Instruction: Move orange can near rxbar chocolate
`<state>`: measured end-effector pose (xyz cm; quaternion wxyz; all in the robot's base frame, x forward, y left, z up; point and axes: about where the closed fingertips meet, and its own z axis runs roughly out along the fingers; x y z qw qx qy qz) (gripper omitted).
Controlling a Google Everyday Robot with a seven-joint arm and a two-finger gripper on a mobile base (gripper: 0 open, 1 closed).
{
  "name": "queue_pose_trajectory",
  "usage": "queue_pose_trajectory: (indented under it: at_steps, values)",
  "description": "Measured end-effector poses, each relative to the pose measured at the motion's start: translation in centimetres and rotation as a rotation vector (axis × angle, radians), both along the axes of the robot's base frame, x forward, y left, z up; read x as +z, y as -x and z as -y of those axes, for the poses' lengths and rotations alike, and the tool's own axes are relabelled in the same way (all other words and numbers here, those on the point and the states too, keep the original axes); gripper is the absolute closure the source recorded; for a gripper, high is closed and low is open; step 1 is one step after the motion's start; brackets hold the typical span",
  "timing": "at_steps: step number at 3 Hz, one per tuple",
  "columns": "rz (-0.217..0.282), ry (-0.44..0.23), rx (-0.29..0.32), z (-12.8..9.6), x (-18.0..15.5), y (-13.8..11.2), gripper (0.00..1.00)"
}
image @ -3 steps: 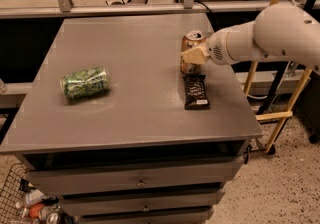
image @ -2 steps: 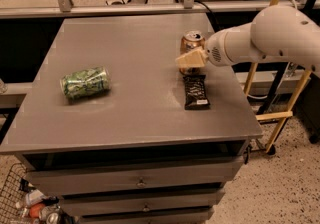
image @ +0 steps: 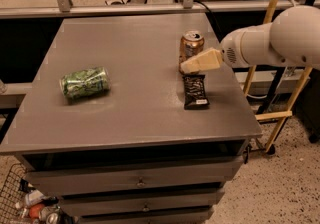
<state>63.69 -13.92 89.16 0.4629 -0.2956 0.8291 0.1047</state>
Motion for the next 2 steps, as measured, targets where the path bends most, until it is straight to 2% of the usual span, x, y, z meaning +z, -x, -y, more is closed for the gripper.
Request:
queue_pose_trajectory:
  at_steps: [1,2]
  values:
    - [-0.011,0.068,-0.059,4.6,0.9,3.2,0.00]
    - [-0.087,0.150,-0.077,8.5,0.9,6.2,0.00]
